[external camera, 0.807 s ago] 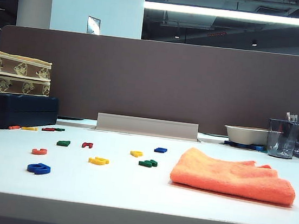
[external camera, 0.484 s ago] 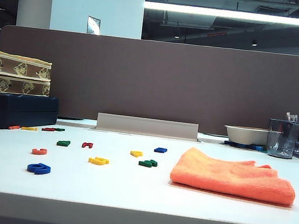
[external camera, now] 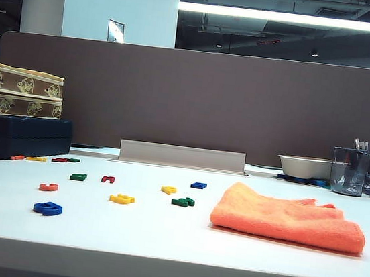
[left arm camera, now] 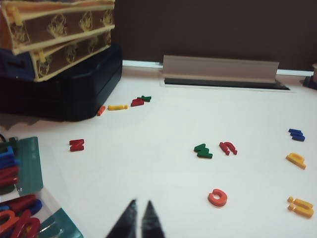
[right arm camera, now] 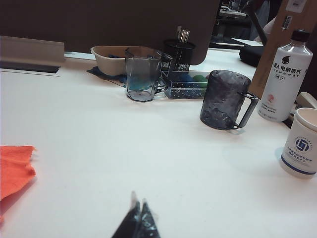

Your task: Use an orange cloth to wipe the letter magnets on the table away for a distance.

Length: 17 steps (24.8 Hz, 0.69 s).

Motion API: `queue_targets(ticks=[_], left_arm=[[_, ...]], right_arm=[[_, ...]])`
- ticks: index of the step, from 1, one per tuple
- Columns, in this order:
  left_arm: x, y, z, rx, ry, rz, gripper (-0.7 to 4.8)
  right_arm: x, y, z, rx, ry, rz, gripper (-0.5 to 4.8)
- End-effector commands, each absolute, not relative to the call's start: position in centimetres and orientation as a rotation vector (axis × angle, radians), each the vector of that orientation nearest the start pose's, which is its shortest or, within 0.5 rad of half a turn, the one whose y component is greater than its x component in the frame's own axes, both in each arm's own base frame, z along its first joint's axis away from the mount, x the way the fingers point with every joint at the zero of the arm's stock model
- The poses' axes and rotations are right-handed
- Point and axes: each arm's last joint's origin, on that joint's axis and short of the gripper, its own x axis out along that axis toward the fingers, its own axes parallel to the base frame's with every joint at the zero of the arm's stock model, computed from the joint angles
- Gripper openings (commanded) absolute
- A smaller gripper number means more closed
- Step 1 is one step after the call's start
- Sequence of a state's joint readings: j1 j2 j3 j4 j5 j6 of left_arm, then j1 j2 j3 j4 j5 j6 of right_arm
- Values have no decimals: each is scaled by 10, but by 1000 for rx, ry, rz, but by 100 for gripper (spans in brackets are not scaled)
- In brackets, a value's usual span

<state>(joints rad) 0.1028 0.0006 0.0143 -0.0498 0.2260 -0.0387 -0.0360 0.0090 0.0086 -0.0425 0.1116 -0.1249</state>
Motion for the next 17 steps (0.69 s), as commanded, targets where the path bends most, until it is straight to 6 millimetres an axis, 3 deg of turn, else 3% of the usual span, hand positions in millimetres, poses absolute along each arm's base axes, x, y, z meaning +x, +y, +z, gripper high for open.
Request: queue_targets(ticks=[1, 8, 11, 15, 17], left_arm=[[94, 3, 177, -33, -31, -130, -7], [88, 2, 203, -22, -113, -135, -6], [86, 0, 223, -4, -170, -197, 10], [100, -4, 246, 10, -175, -248, 30], [117, -9, 258, 43, -135, -298, 30]], right_arm=[[97, -7, 164, -124, 30, -147, -1], [97, -7, 164, -124, 30, -147, -1], [97, -7, 164, -124, 30, -147, -1], [97, -7, 164, -124, 30, -147, -1], [97, -7, 164, -124, 30, -147, -1]])
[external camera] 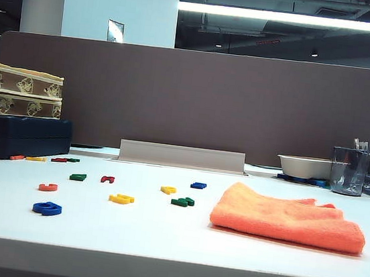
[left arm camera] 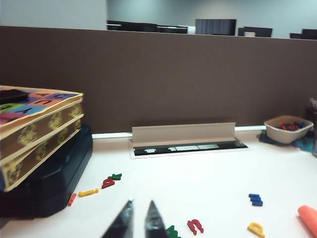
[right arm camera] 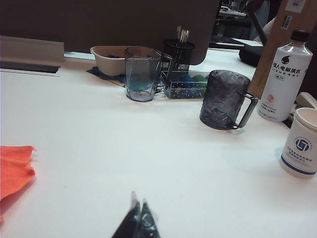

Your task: Use an orange cloth to wipe the letter magnets on the table away for a distance.

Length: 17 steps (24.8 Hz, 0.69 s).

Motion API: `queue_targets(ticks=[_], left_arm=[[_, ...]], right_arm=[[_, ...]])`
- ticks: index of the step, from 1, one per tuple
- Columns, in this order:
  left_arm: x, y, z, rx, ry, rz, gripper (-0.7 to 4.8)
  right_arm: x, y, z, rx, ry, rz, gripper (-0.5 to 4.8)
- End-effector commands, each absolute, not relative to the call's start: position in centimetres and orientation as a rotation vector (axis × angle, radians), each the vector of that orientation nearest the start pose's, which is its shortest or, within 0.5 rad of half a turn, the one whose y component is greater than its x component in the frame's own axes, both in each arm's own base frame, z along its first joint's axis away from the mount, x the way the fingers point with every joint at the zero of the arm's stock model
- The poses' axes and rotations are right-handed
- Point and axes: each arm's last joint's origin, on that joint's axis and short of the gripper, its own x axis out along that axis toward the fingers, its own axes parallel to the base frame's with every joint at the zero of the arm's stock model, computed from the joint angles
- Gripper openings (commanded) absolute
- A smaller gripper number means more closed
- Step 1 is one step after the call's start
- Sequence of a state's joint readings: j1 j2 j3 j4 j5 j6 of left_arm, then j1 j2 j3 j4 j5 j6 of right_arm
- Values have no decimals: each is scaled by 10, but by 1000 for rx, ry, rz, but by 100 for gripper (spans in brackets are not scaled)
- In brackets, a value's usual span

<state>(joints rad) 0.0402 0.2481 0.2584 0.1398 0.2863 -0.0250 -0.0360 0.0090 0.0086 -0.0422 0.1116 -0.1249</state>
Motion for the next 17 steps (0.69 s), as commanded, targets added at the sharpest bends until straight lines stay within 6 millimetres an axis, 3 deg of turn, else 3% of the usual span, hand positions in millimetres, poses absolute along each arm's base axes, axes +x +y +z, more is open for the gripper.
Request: queue_targets(ticks=[1, 6, 17], left_arm=[[121, -11, 260, 48, -127, -314, 30], [142, -26, 266, 88, -86, -407, 31], [170, -44, 244, 99, 72, -495, 31]], right_arm=[[97, -7, 164, -124, 30, -147, -1], [97, -7, 164, -124, 30, -147, -1], [97, -7, 164, -124, 30, -147, -1]])
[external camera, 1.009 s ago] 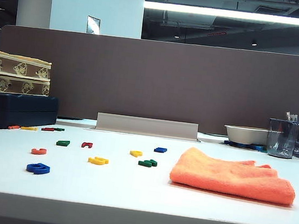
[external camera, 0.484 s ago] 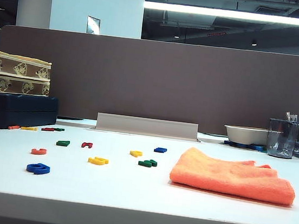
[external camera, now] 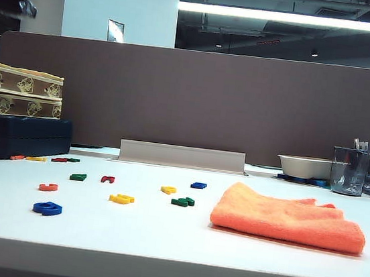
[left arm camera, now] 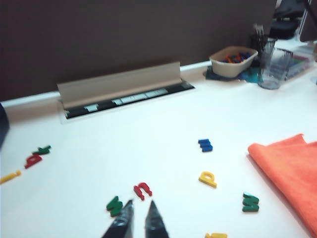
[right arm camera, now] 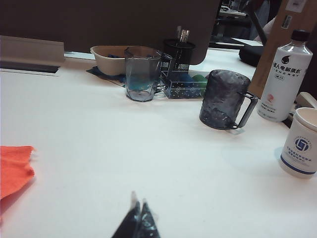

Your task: Use an orange cloth to wipe the letter magnets on the table away for a distance.

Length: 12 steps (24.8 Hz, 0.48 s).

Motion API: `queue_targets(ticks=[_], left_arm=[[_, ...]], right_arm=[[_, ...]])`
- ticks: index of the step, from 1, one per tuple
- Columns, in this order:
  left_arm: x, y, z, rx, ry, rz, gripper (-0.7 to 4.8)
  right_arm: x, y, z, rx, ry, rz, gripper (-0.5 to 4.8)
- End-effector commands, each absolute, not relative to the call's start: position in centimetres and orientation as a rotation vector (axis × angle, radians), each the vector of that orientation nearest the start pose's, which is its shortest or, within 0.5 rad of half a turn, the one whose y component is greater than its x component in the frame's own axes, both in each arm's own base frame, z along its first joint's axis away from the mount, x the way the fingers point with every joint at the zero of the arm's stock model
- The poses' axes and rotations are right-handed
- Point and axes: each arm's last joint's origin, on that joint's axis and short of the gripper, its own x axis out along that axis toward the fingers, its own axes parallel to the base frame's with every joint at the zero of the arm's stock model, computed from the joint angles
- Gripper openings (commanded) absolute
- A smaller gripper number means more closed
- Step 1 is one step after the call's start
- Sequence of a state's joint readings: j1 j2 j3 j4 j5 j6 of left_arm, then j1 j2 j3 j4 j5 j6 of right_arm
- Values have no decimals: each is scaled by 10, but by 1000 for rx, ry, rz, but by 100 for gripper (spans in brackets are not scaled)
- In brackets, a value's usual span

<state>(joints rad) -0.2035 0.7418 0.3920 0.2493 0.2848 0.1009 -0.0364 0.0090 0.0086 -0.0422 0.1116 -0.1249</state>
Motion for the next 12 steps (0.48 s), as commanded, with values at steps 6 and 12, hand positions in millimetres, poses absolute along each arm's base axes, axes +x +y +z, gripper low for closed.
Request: queue_targets(ticks=[6, 12], left_arm=[[183, -54, 235, 95, 90, -574, 123], [195, -79, 226, 100, 55, -682, 124]], right_arm=[[97, -7, 164, -124, 30, -147, -1], [97, -7, 164, -124, 30, -147, -1]])
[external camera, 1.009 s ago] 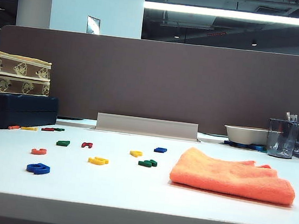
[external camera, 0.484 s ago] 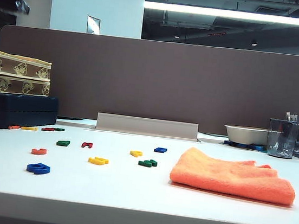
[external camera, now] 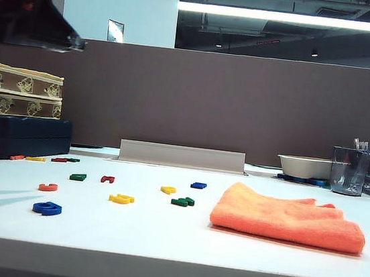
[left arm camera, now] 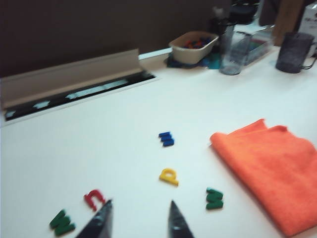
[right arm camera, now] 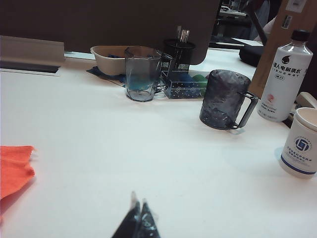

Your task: Use an orange cloth to wipe the letter magnets on the table away for a distance.

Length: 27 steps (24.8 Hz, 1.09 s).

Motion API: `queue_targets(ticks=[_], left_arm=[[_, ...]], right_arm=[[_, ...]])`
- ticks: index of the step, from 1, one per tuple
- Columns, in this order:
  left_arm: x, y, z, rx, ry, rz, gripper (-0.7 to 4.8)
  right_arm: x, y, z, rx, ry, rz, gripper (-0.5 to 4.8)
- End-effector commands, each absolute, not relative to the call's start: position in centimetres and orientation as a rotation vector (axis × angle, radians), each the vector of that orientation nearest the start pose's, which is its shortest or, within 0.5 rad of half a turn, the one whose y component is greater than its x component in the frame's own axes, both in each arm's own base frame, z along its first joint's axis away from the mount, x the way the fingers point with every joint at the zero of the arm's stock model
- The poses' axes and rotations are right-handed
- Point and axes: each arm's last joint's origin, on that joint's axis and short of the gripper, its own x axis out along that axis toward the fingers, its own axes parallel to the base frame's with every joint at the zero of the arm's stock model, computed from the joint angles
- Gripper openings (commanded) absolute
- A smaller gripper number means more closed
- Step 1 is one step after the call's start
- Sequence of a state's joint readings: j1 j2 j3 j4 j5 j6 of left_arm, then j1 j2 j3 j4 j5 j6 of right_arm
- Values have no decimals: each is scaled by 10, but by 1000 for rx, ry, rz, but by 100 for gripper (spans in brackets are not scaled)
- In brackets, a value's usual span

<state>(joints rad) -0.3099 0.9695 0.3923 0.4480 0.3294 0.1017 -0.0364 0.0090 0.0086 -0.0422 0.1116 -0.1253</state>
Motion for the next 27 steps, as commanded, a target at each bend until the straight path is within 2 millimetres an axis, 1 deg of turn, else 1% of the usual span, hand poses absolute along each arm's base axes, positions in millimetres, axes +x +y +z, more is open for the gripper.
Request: queue_targets(ticks=[1, 3, 4, 8, 11, 13, 14, 15, 16, 19, 20, 21, 22, 23, 24, 27], left_arm=[[196, -83, 224, 101, 60, -696, 124], [201, -94, 221, 103, 92, -736, 124], [206, -103, 222, 105, 103, -765, 125], [224, -136, 230, 143, 100, -853, 123], [240, -152, 232, 156, 109, -881, 123], [251, -162, 229, 156, 125, -913, 132], [257, -168, 226, 156, 139, -930, 176], [261, -173, 224, 156, 147, -946, 206], [265, -182, 220, 159, 160, -963, 212], [270, -204, 214, 166, 177, -1010, 212], [271, -215, 212, 170, 182, -1034, 212], [272, -222, 211, 171, 183, -1048, 212], [274, -235, 206, 176, 191, -1073, 212], [275, -241, 203, 179, 199, -1085, 212], [278, -250, 197, 187, 211, -1100, 212], [284, -266, 178, 211, 250, -1122, 212]], right_arm=[[97, -7, 164, -124, 30, -147, -1], [97, -7, 164, -124, 30, -147, -1], [97, -7, 164, -124, 30, -147, -1], [97, -7, 164, -124, 30, -147, -1], [97, -7, 164, -124, 30, -147, -1], [97, -7, 164, -124, 30, -147, -1], [97, -7, 164, -124, 30, -147, -1], [97, -7, 164, -124, 30, -147, -1], [97, -7, 164, -124, 30, -147, -1], [97, -7, 164, -124, 30, -147, -1], [97, -7, 164, -124, 30, -147, -1], [97, -7, 164, -124, 30, -147, -1], [97, -7, 164, -124, 30, -147, -1], [97, -7, 164, -124, 30, -147, -1], [97, -7, 164, -124, 30, -147, -1], [97, -7, 164, -124, 30, -147, -1]])
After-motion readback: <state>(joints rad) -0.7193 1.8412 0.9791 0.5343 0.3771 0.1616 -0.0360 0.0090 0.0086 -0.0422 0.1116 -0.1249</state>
